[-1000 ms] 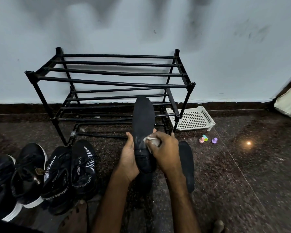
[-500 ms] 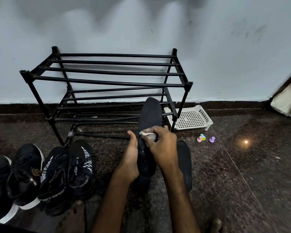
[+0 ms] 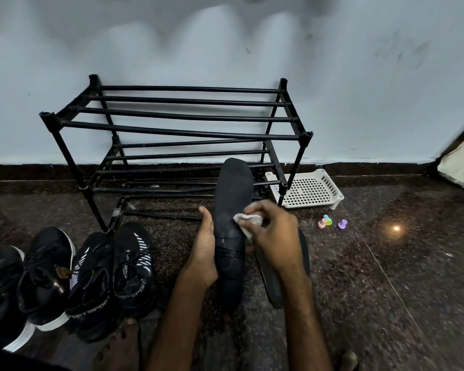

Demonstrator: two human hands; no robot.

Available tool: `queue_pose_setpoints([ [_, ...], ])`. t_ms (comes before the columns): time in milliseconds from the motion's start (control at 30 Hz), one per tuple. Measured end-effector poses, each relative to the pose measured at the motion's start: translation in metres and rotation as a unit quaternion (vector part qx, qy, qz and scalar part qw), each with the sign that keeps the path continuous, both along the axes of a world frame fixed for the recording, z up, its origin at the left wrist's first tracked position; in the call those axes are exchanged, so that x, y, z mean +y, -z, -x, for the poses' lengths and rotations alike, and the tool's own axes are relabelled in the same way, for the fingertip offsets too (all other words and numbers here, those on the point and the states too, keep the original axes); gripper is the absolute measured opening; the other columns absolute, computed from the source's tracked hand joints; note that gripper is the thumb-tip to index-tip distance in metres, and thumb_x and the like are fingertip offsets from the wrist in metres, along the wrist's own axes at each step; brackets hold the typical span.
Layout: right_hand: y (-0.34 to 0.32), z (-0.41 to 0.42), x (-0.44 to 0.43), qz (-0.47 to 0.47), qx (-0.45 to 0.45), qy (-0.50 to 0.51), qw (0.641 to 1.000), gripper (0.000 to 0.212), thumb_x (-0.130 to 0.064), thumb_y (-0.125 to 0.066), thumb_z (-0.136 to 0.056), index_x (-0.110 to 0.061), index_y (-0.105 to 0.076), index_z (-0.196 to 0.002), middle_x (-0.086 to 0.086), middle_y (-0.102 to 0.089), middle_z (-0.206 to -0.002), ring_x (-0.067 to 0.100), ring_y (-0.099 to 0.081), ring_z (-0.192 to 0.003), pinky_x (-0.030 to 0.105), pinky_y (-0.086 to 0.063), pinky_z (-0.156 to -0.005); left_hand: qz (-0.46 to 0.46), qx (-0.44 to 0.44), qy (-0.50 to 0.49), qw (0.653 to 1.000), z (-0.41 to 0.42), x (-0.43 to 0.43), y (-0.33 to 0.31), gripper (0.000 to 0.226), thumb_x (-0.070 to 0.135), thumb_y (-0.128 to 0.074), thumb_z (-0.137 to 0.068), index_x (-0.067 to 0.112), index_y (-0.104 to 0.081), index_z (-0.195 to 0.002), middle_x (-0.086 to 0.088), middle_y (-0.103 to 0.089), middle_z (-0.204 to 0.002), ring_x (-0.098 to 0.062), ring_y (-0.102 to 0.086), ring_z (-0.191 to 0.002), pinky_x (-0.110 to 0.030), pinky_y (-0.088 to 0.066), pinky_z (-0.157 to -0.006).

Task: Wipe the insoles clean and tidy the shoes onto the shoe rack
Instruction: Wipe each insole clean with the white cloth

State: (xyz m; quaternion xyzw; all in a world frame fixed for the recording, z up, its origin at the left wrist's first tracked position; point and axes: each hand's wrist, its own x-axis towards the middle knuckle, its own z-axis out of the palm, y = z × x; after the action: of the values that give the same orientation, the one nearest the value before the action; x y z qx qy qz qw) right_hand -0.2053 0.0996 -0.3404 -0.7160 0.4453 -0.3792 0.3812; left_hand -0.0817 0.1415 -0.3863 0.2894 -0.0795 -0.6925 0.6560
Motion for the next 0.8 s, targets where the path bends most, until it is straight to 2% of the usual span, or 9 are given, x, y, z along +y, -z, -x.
queue_pose_setpoints([
  [100,-0.002,0.011,-0.006,0.013,-0.015,0.072,0.997,0.018,-0.018,-0.081,-0.079,-0.021,-0.063,-0.081,-0.008,-0.071,-0.079,-0.002,-0.066,-0.071,0.013,-0.05,-0.06,-0.003,-0.033,-0.013,0.999,-0.004,0.002,0.001,0.085,0.073,-0.019,-0.091,0.009,-0.063,-0.125,-0.015,-0.067,-0.123,-0.033,-0.068,-0.104,-0.047,-0.061,-0.064],
  [200,0.003,0.015,-0.006,0.018,-0.023,0.112,0.993,0.015,-0.021,-0.078,-0.082,-0.022,-0.063,-0.082,-0.007,-0.069,-0.078,0.002,-0.064,-0.069,0.019,-0.05,-0.062,0.006,-0.059,-0.021,0.998,-0.003,0.001,0.002,0.077,0.068,-0.014,-0.094,0.016,-0.066,-0.117,-0.008,-0.069,-0.123,-0.032,-0.069,-0.104,-0.043,-0.061,-0.057],
  [300,0.008,0.011,-0.005,0.042,0.003,0.129,0.991,0.013,-0.023,-0.08,-0.08,-0.023,-0.068,-0.086,-0.003,-0.066,-0.089,0.009,-0.062,-0.077,0.013,-0.046,-0.065,0.017,-0.052,-0.025,0.998,-0.003,-0.001,0.002,0.078,0.069,-0.021,-0.092,0.013,-0.059,-0.13,-0.01,-0.063,-0.132,-0.031,-0.065,-0.113,-0.043,-0.061,-0.065],
  [400,0.007,-0.001,-0.001,0.072,0.08,0.15,0.983,0.012,-0.018,-0.078,-0.082,-0.02,-0.072,-0.092,-0.004,-0.064,-0.094,0.008,-0.058,-0.079,0.003,-0.035,-0.063,0.016,-0.059,-0.043,0.997,0.0,-0.004,0.008,0.092,0.075,-0.051,-0.08,0.008,-0.047,-0.143,-0.017,-0.052,-0.143,-0.035,-0.052,-0.129,-0.053,-0.046,-0.102],
  [433,0.006,-0.007,0.004,0.081,0.103,0.149,0.98,0.011,-0.016,-0.076,-0.084,-0.018,-0.072,-0.094,-0.004,-0.064,-0.095,0.008,-0.058,-0.081,0.003,-0.033,-0.063,0.013,-0.056,-0.042,0.997,0.003,-0.004,0.006,0.094,0.075,-0.056,-0.078,0.007,-0.048,-0.142,-0.019,-0.051,-0.143,-0.033,-0.051,-0.13,-0.051,-0.04,-0.109],
  [467,0.007,-0.013,0.008,0.09,0.117,0.14,0.979,0.01,-0.015,-0.074,-0.085,-0.016,-0.073,-0.095,-0.003,-0.065,-0.095,0.01,-0.058,-0.082,0.006,-0.037,-0.065,0.007,-0.048,-0.049,0.998,0.005,-0.003,0.004,0.09,0.073,-0.055,-0.08,0.004,-0.053,-0.138,-0.019,-0.055,-0.138,-0.029,-0.056,-0.124,-0.045,-0.043,-0.108],
  [567,0.012,-0.026,0.014,0.096,0.137,0.093,0.981,0.011,-0.014,-0.068,-0.089,-0.012,-0.074,-0.098,0.002,-0.07,-0.097,0.02,-0.064,-0.088,0.03,-0.052,-0.077,0.001,-0.061,-0.078,0.995,0.01,-0.006,0.007,0.073,0.064,-0.034,-0.093,0.004,-0.075,-0.102,-0.012,-0.073,-0.101,-0.017,-0.072,-0.088,-0.026,-0.058,-0.073],
  [633,0.014,-0.029,0.015,0.076,0.138,0.083,0.984,0.013,-0.016,-0.065,-0.091,-0.012,-0.074,-0.099,0.003,-0.071,-0.098,0.02,-0.066,-0.089,0.034,-0.054,-0.079,0.008,-0.07,-0.083,0.994,0.012,-0.005,0.009,0.074,0.061,-0.027,-0.097,0.01,-0.08,-0.087,-0.008,-0.074,-0.095,-0.015,-0.072,-0.084,-0.024,-0.059,-0.07],
  [800,0.008,-0.038,0.022,0.096,0.044,0.068,0.992,0.009,-0.016,-0.07,-0.087,-0.013,-0.075,-0.093,-0.001,-0.07,-0.091,0.01,-0.064,-0.084,0.024,-0.051,-0.077,-0.009,-0.093,-0.075,0.993,0.017,-0.004,0.009,0.069,0.061,-0.027,-0.097,0.007,-0.067,-0.111,-0.01,-0.072,-0.112,-0.017,-0.07,-0.102,-0.026,-0.056,-0.081],
])
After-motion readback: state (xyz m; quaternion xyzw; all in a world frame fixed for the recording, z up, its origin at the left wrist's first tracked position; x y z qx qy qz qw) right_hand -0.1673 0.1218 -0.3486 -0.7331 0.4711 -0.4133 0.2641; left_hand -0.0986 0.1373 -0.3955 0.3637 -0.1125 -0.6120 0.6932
